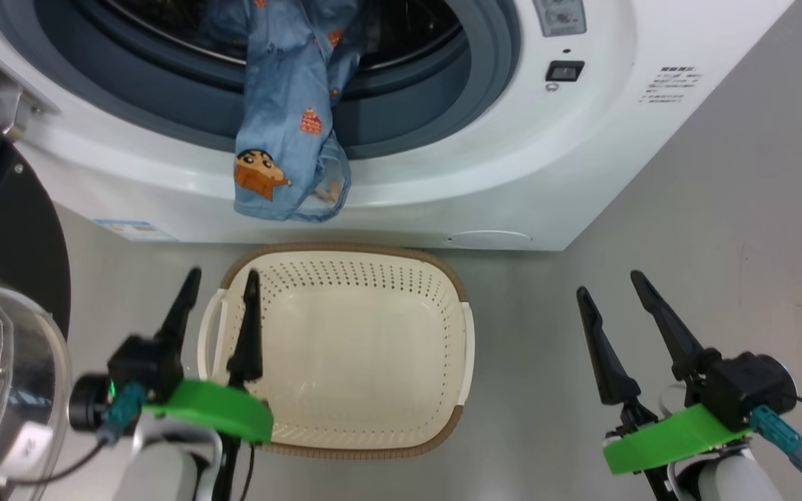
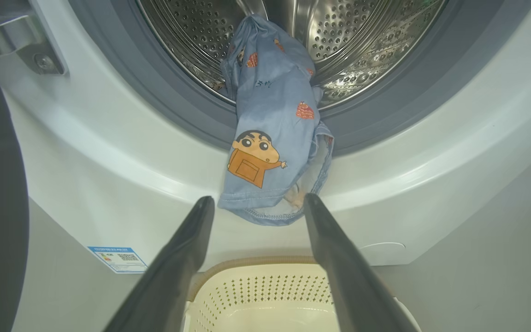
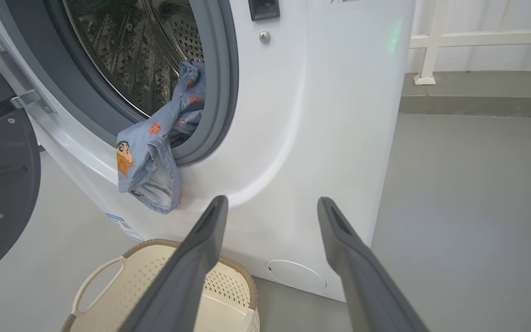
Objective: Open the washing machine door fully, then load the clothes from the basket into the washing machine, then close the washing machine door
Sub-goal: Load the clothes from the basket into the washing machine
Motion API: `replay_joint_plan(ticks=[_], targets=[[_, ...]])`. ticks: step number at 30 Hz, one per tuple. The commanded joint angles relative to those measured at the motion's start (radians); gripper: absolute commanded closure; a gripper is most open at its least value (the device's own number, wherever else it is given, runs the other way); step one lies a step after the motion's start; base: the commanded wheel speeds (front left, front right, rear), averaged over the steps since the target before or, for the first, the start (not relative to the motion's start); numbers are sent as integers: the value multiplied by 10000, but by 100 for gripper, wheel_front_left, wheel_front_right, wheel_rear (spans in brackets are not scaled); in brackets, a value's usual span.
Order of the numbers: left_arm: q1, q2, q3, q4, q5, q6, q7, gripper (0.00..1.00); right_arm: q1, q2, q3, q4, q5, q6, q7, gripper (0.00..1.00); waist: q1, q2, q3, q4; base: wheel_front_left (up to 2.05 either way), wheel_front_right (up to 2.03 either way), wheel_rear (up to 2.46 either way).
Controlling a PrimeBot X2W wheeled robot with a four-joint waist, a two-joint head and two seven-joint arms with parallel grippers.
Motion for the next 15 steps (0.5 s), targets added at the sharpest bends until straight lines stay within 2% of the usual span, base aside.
replay_joint_plan(ticks=[1, 9, 15], targets=[[324, 251, 357, -377, -90, 91, -62, 0, 277, -16, 183, -293, -154, 27, -48, 0, -1, 0, -143, -68, 0, 0, 0], [1858, 233, 318, -1368, -307, 347, 48, 0, 757, 10, -121, -574, -133, 27, -48, 0, -1, 0, -341, -286, 0, 0, 0], [2100, 405, 348, -1726, -332, 430, 238, 0, 822, 39, -100, -619, -145, 27, -48, 0, -1, 0, -269, -441, 0, 0, 0]])
